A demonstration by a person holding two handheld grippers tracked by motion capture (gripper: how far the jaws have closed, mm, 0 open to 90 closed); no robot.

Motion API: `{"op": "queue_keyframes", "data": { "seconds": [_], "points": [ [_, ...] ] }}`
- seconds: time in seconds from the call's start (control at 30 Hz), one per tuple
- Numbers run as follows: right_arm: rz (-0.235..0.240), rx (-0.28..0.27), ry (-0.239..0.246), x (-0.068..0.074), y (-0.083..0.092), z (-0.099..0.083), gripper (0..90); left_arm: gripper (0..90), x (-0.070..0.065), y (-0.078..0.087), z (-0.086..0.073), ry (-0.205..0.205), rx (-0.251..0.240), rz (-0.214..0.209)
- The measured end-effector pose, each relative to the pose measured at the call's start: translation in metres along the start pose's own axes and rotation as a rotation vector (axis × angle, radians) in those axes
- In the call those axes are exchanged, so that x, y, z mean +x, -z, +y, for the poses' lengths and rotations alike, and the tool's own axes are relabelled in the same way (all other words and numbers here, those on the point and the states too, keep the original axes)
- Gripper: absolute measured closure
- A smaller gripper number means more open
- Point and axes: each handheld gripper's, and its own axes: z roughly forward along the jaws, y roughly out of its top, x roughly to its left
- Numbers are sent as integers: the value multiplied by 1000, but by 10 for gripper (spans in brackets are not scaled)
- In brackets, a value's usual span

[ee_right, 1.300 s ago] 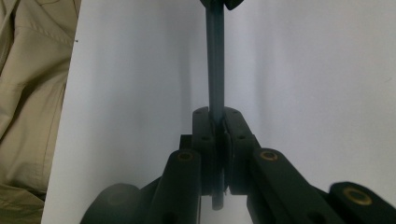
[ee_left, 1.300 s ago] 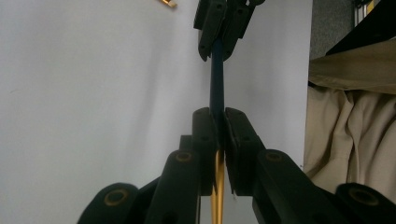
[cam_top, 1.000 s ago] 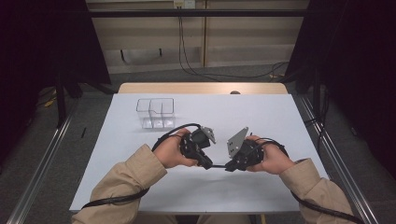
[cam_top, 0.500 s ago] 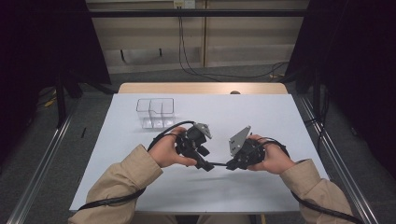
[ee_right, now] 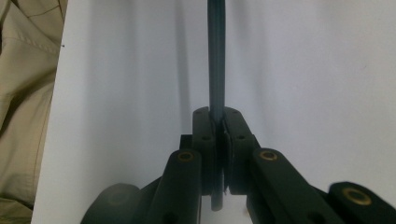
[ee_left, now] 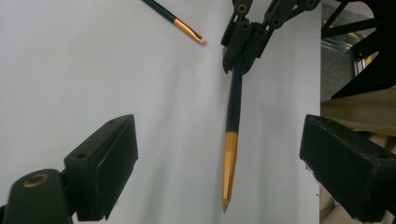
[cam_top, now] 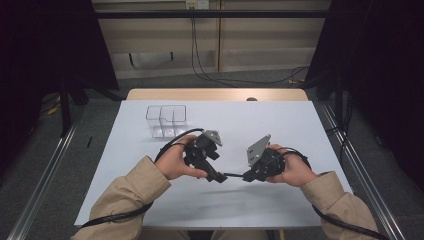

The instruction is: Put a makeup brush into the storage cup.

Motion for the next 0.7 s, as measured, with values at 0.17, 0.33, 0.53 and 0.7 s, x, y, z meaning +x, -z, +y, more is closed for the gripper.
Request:
{"op": "queue_keyframes", "data": {
  "seconds": [0.17,0.33,0.53,0.7],
  "points": [
    [0,-9,-1,0,1,-1,853,105,1,2,-2,-11,-38,8],
    [-3,-22,-11,1,0,-2,853,109,1,7,-6,-12,-131,6],
    [-11,-39,-18,0,0,-4,853,100,2,15,-10,-19,-262,14],
    [-12,-61,-21,0,1,-4,853,77,3,19,-15,-11,-378,21]
  ]
}}
